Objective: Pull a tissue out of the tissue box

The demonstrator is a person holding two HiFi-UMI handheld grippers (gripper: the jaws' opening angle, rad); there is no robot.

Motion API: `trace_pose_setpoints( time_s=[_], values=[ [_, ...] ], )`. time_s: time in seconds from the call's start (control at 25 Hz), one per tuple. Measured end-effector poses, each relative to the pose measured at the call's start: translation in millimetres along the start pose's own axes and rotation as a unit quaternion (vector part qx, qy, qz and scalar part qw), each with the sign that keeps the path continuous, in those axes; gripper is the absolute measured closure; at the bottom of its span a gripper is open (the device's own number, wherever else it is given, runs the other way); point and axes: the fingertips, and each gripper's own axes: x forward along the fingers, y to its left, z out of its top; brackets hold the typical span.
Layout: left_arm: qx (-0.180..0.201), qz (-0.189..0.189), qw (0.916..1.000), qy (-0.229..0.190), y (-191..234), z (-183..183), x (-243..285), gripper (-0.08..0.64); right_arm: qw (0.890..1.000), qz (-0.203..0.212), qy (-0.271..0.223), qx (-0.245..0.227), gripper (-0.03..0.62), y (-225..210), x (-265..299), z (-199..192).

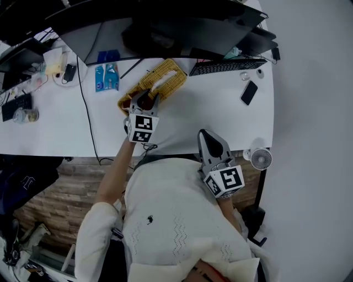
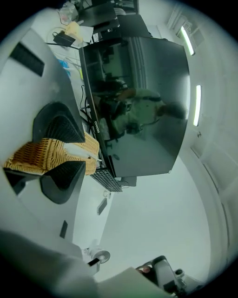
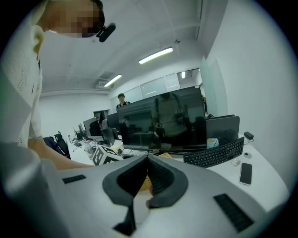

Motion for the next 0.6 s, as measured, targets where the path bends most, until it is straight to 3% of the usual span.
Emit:
trace_pose_setpoints(
  time_s=[0.6],
  values=[
    [0.014,0.033,0.995,0.094,2,-36,46,0.439,1.0,-0.003,0.01,0.007,0.591,2,7,-9]
  ],
)
